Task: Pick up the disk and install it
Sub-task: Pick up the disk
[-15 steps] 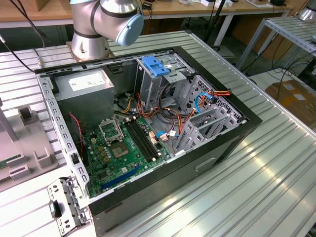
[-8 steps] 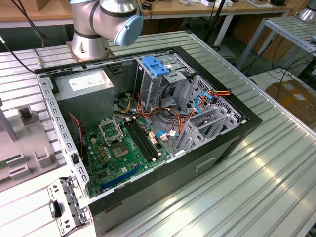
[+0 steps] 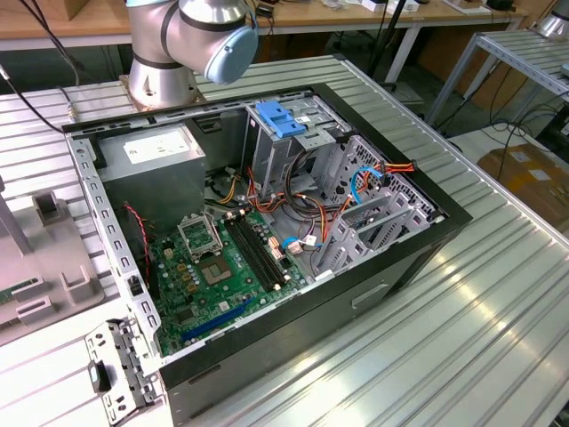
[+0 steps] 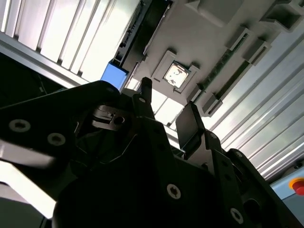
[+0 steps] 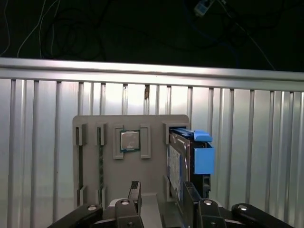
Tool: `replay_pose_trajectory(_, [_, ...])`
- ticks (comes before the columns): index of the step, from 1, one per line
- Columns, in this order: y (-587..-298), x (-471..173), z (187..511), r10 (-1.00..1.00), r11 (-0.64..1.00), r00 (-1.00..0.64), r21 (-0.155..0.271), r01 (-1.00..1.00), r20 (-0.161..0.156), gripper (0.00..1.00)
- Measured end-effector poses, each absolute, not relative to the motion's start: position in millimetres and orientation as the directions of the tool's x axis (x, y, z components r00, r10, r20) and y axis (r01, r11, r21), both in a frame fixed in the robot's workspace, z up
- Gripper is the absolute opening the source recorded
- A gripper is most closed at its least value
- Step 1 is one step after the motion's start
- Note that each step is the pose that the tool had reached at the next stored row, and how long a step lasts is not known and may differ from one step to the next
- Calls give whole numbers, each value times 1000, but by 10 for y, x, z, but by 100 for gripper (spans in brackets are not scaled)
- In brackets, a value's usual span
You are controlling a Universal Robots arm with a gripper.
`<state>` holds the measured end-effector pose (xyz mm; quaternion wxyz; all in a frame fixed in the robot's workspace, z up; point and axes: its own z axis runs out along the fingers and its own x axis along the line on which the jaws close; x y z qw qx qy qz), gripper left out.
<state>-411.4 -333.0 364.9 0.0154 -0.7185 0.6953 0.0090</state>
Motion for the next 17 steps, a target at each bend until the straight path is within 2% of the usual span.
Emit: replay_pose_trajectory(17, [-3037, -4114, 3574, -999, -33, 33, -10, -999, -34, 48])
